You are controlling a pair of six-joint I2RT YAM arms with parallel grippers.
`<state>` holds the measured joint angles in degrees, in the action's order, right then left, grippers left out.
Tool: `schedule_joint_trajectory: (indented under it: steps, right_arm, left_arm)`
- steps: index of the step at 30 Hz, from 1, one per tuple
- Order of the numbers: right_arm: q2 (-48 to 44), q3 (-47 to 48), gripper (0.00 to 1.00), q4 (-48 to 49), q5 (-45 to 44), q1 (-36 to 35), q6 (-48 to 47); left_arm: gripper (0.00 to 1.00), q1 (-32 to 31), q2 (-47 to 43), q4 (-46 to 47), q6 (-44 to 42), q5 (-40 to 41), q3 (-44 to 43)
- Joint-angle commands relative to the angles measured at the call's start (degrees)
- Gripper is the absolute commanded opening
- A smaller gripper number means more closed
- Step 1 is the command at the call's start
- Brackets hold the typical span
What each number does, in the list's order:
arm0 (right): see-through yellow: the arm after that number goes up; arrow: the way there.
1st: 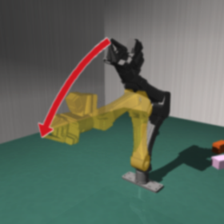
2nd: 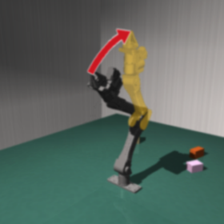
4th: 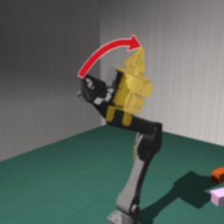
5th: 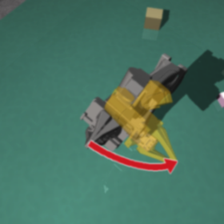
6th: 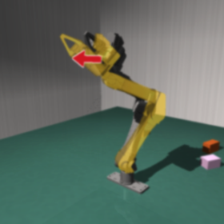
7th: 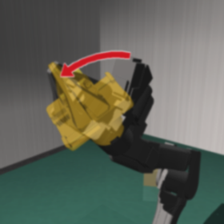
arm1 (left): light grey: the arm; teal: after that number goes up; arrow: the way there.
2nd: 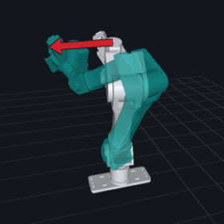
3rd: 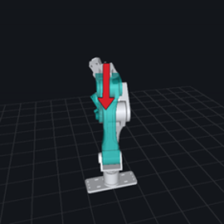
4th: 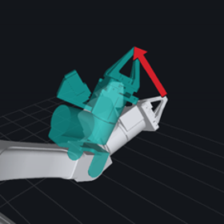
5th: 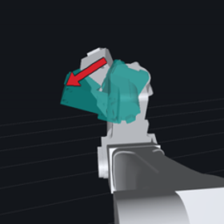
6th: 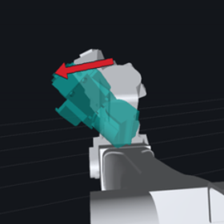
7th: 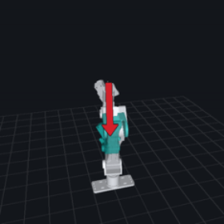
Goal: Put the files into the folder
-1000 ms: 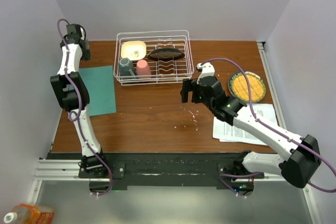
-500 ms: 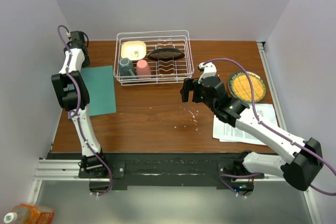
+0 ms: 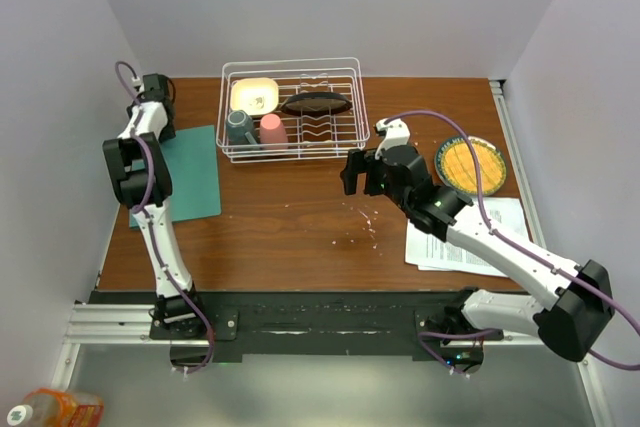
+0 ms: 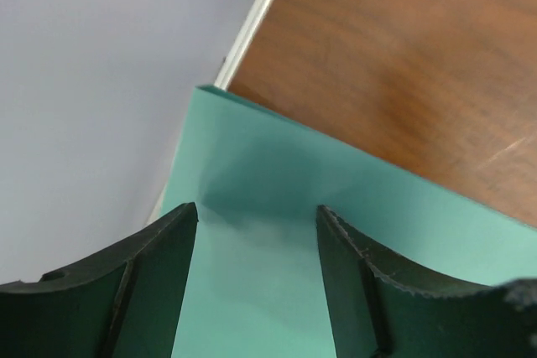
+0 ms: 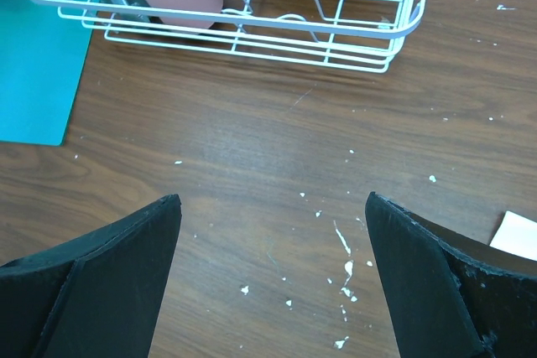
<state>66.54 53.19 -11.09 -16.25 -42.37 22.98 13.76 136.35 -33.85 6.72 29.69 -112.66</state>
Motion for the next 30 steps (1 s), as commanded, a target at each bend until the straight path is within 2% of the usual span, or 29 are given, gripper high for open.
schedule_joint_trajectory:
  steps: [1, 5, 12, 14, 20, 25, 27, 30]
  right_arm:
    - [-0.18, 0.25, 0.96, 2.22, 1.31, -0.34, -0.13]
    - [-1.85, -0.63, 0.96, 1.95, 1.22, -0.34, 0.13]
    - [-4.31, -0.98, 0.96, 0.11, 0.61, -0.35, 0.75]
    - [-4.76, -0.98, 0.96, -0.24, 0.34, -0.26, 0.83]
    - [-5.72, -0.98, 0.95, -0.95, 0.52, -0.34, 1.27]
    - [-5.81, -1.24, 0.95, -1.04, 0.96, -0.34, 1.63]
    - [-5.81, -1.77, 0.95, -0.77, 1.13, -0.35, 1.71]
    - [-5.46, -2.04, 0.95, -0.95, 1.31, -0.34, 1.8]
  left_arm:
    - [0.64, 0.48, -3.81, 3.96, 0.31, 0.98, 8.5]
    - [0.64, 0.48, -4.87, 6.5, -0.74, 1.07, 15.09]
    - [0.61, -0.66, -9.96, 13.18, -3.64, -0.86, 32.4]
    - [0.6, -1.19, -12.6, 16.43, -5.31, -1.39, 39.31]
    - [0.56, -2.86, -18.66, 19.34, -11.99, -4.2, 50.5]
    - [0.56, -2.25, -28.41, 16.73, -13.58, -7.44, 53.43]
    - [0.57, -0.41, -32.62, 14.26, -11.48, -10.26, 50.54]
    - [0.59, 2.5, -34.14, 9.69, -8.84, -14.65, 44.47]
